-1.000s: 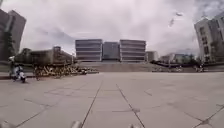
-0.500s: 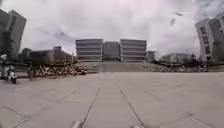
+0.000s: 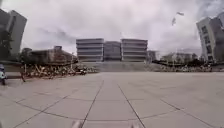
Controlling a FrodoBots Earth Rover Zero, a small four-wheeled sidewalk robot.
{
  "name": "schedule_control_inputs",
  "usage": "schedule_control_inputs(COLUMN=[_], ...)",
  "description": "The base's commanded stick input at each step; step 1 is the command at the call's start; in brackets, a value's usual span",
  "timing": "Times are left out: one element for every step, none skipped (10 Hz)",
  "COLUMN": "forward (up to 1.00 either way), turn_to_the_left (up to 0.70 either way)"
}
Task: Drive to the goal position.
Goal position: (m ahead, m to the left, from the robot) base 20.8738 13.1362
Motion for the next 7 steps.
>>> schedule_control_inputs(forward=[1.0, 1.0, 1.0, 1.0, 1.0, 1.0, 1.0], turn_to_the_left=[0.0, 0.0, -0.07, -0.25, -0.04, 0.0, -0.08])
